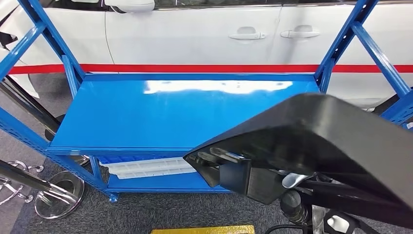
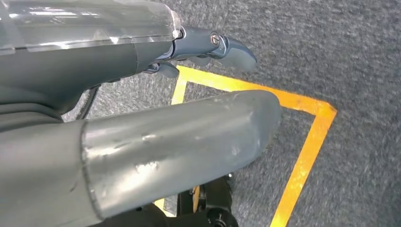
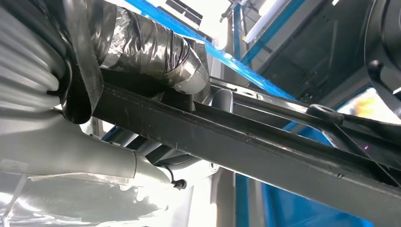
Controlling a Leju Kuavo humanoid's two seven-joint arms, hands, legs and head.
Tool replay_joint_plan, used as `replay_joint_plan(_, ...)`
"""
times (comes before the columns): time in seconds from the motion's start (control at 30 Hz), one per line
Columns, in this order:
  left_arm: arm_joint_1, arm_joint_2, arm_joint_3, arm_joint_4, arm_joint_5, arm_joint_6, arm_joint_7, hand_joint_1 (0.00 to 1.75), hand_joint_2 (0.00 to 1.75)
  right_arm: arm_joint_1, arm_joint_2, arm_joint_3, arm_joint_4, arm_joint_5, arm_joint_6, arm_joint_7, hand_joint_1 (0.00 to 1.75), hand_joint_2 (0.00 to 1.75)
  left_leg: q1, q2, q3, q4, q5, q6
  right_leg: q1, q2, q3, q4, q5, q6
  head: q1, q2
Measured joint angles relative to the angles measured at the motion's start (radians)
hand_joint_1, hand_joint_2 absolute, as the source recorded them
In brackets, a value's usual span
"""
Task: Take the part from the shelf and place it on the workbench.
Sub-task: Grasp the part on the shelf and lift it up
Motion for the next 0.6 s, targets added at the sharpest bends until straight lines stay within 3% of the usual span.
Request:
replay_joint_plan(0.07, -0.001, 0.002, 0.0, 0.0, -0.007, 0.002, 0.008, 0.0, 0.0, 0.0, -0.002, -0.002, -0.005, 0.008, 0.001, -0.001, 1.75, 1.75, 0.001, -0.001, -0.001, -0.001, 0.003, -0.015, 0.001, -0.001, -0.005, -0.006, 0.01, -0.016, 0.0, 0.0)
replay_joint_plan(0.13, -0.002, 0.002, 0.0, 0.0, -0.02, 0.016, 0.039, 0.0, 0.0, -0.004, -0.003, -0.006, -0.008, 0.01, 0.002, -0.001, 1.75, 1.75, 0.004, -0.002, -0.02, 0.041, -0.035, -0.025, -0.001, -0.004, -0.009, -0.014, 0.025, -0.031, 0.0, 0.0)
replay_joint_plan(0.23, -0.002, 0.002, -0.003, 0.0, -0.05, 0.065, 0.137, 0.0, 0.0, -0.01, -0.007, -0.014, -0.009, 0.011, 0.006, -0.001, 1.75, 1.75, 0.006, -0.004, -0.098, 0.242, -0.158, -0.03, 0.005, -0.006, -0.032, -0.011, 0.042, -0.042, 0.0, 0.0)
replay_joint_plan(0.27, -0.001, 0.002, -0.005, 0.0, -0.059, 0.084, 0.173, 0.0, 0.0, -0.012, -0.011, -0.019, -0.009, 0.01, 0.008, -0.001, 1.75, 1.75, 0.006, -0.004, -0.113, 0.292, -0.177, -0.029, 0.009, -0.006, -0.04, -0.009, 0.047, -0.043, 0.0, 0.0)
replay_joint_plan(0.3, -0.001, 0.002, -0.006, 0.0, -0.066, 0.101, 0.201, 0.0, 0.0, -0.014, -0.017, -0.025, -0.009, 0.008, 0.012, -0.001, 1.75, 1.75, 0.005, -0.004, -0.109, 0.303, -0.174, -0.027, 0.013, -0.006, -0.048, -0.008, 0.051, -0.044, 0.0, 0.0)
replay_joint_plan(0.33, 0.0, 0.002, -0.007, 0.0, -0.071, 0.114, 0.222, 0.0, 0.0, -0.015, -0.023, -0.032, -0.009, 0.006, 0.015, -0.001, 1.75, 1.75, 0.003, -0.004, -0.084, 0.272, -0.153, -0.022, 0.017, -0.006, -0.054, -0.006, 0.055, -0.044, 0.0, 0.0)
replay_joint_plan(0.4, 0.001, 0.005, -0.008, 0.0, -0.076, 0.125, 0.244, 0.0, 0.0, -0.018, -0.034, -0.046, -0.009, 0.001, 0.02, -0.001, 1.75, 1.75, -0.004, -0.005, 0.007, 0.124, -0.095, -0.001, 0.022, -0.006, -0.059, -0.005, 0.06, -0.044, 0.0, 0.0)
replay_joint_plan(0.47, 0.0, 0.01, -0.008, 0.0, -0.08, 0.128, 0.251, 0.0, 0.0, -0.021, -0.041, -0.056, -0.009, -0.002, 0.022, -0.001, 1.75, 1.75, -0.012, -0.006, 0.071, 0.012, -0.066, 0.016, 0.023, -0.008, -0.064, -0.003, 0.067, -0.037, 0.0, 0.0)
replay_joint_plan(0.57, 0.0, 0.015, -0.008, 0.0, -0.082, 0.132, 0.253, 0.0, 0.0, -0.023, -0.05, -0.065, -0.008, -0.004, 0.023, -0.001, 1.75, 1.75, -0.017, -0.005, 0.079, -0.018, -0.05, 0.026, 0.018, -0.01, -0.07, -0.002, 0.076, -0.019, 0.0, 0.0)
replay_joint_plan(0.6, -0.001, 0.016, -0.008, 0.0, -0.082, 0.132, 0.254, 0.0, 0.0, -0.023, -0.053, -0.067, -0.008, -0.004, 0.023, 0.0, 1.75, 1.75, -0.015, -0.003, 0.076, -0.024, -0.042, 0.03, 0.017, -0.008, -0.074, 0.006, 0.066, -0.013, 0.0, 0.0)
